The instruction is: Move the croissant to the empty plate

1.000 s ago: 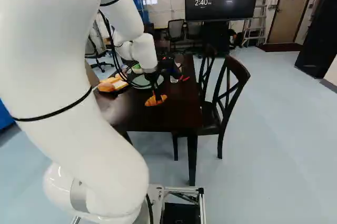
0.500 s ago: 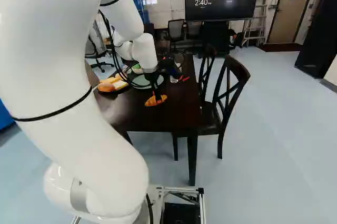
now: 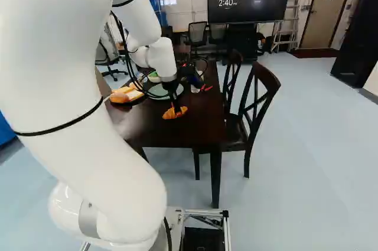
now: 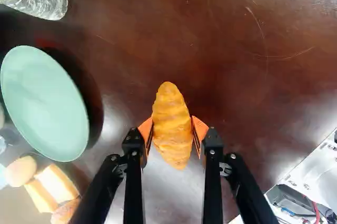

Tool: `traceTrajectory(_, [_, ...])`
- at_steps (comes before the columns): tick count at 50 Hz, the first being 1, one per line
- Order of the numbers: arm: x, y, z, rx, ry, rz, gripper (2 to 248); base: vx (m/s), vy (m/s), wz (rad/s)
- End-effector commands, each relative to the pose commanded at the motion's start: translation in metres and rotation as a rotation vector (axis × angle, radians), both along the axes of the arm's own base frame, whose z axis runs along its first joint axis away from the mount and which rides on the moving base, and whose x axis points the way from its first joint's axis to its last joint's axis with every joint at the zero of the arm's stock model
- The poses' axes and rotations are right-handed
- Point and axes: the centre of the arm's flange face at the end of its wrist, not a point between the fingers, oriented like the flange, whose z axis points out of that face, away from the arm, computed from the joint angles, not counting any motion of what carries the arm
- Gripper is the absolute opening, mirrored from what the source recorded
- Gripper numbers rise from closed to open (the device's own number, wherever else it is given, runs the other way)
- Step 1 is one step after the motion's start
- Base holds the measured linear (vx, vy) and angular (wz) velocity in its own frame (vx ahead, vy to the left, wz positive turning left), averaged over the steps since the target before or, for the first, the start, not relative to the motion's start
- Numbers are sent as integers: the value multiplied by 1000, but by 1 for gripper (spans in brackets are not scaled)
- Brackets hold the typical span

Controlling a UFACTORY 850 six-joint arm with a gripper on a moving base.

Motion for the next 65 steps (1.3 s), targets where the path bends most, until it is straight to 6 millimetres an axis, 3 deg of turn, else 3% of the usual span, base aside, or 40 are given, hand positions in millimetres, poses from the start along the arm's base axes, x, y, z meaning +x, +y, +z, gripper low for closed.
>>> traceTrajectory(12, [-2,0,4,0,-9,0,120,0,0,0])
traceTrajectory(47, [-23,1,50,-5,-111,0,120,0,0,0])
traceTrajectory(65, [-4,10,74,-6,-165,21,120,0,0,0])
